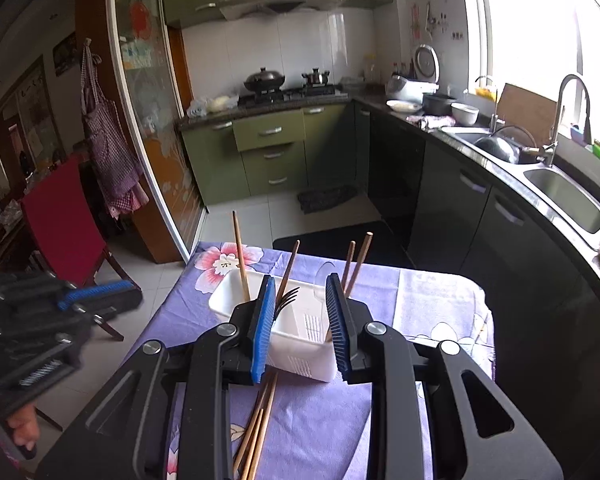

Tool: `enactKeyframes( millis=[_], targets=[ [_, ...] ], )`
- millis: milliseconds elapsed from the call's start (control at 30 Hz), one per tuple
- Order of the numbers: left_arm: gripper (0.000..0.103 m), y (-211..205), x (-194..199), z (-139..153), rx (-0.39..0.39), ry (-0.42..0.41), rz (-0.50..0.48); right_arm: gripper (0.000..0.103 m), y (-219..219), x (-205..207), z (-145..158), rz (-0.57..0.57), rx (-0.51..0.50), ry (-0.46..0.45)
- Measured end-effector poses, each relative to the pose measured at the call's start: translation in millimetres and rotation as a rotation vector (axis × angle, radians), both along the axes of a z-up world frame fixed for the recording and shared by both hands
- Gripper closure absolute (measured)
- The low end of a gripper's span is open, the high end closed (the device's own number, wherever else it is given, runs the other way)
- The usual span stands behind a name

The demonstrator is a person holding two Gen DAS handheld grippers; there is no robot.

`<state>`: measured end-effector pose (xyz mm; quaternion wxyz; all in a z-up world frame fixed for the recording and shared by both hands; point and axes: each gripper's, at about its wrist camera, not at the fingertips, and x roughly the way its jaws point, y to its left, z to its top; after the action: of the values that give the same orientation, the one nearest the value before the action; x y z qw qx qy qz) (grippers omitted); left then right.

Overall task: Organize utensils
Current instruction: 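Lower both tools toward the last bamboo chopsticks beside the caddy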

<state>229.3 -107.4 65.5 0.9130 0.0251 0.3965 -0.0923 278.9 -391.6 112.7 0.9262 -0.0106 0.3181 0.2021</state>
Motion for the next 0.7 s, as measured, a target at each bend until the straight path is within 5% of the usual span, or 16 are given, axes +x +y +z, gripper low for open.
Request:
enactKeyframes(
  millis=[200, 367, 567, 700],
  targets=[
    [0.099, -11.2, -17.0, -56.8, -0.031, 0.162, -0.024, 0.075, -15.6, -40.5, -11.6, 0.05, -0.039, 0.056],
    [0.098, -17.6, -30.3, -95.0, -0.043, 0.222, -0.012, 0.076, -4.4, -50.6, -75.2, 0.116, -0.13, 0.2],
    [0.099, -14.2, -49.7, -100.8, -0.027, 0.208, 0.012, 0.076, 0.8, -37.4, -168.8, 0.154, -0.111, 0.422],
    [0.099, -13.7, -55.9, -102.2, -0.013, 0.217, 0.005, 0.083, 13.3, -31.7, -200.7, 0.16, -0.114, 0.484]
  ],
)
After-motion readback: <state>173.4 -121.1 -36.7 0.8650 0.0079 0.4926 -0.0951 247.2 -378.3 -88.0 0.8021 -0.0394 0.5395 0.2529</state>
